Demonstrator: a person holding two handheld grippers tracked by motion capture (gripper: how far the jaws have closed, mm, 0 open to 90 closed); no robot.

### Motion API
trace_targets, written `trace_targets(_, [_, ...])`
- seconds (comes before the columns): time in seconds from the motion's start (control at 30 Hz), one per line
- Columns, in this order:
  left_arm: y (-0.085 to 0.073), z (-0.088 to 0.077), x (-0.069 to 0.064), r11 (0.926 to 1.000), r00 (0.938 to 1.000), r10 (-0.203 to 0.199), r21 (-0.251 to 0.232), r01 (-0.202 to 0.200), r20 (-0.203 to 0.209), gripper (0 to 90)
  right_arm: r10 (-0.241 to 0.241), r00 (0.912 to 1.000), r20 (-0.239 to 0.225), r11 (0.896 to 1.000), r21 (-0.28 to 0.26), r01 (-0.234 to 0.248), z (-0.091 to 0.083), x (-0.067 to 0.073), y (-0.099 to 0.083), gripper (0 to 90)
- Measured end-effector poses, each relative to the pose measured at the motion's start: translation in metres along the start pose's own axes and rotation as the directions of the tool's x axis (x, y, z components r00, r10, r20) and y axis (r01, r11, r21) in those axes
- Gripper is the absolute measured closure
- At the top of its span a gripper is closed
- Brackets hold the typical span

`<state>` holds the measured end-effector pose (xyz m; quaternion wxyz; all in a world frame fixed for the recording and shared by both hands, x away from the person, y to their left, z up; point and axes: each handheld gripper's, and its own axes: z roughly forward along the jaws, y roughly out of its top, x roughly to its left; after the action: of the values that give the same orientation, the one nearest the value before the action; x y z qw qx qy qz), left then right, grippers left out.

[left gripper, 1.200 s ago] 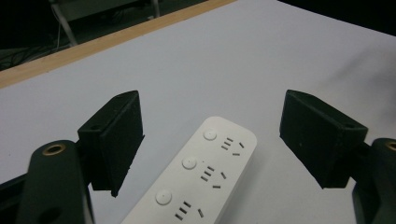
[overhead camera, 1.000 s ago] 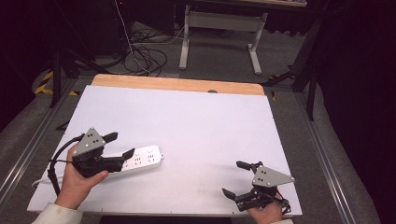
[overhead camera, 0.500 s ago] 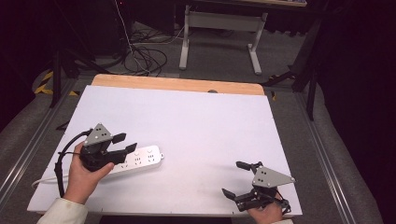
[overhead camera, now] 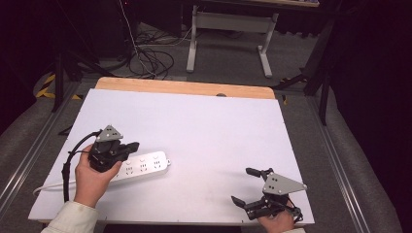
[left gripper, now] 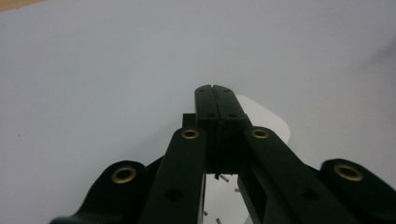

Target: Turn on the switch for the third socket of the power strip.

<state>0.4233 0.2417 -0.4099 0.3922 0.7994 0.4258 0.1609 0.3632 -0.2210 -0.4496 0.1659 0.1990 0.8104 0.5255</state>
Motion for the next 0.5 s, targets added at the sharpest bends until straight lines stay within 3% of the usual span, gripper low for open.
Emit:
trace_targets(0.23, [0.002,0.011,0.003,0.9984,0.9998,-0.017,0.055,0.016,0.013,90.0,0.001,1.0,0.001,1.0,-0.001,-0.001,-0.001,0.0,0.0,4.2])
trace_targets(0.33, [0.002,0.017,0.005,0.9949,0.9991,-0.037,0.095,0.035,0.022,90.0,0.001,1.0,0.0,1.0,-0.001,-0.001,0.0,0.0,0.0,4.2])
trace_targets(0.5, [0.002,0.023,0.006,0.9904,0.9992,-0.035,0.134,0.032,0.019,90.0,0.002,1.0,-0.002,1.0,-0.003,-0.002,0.0,-0.001,0.0,4.2])
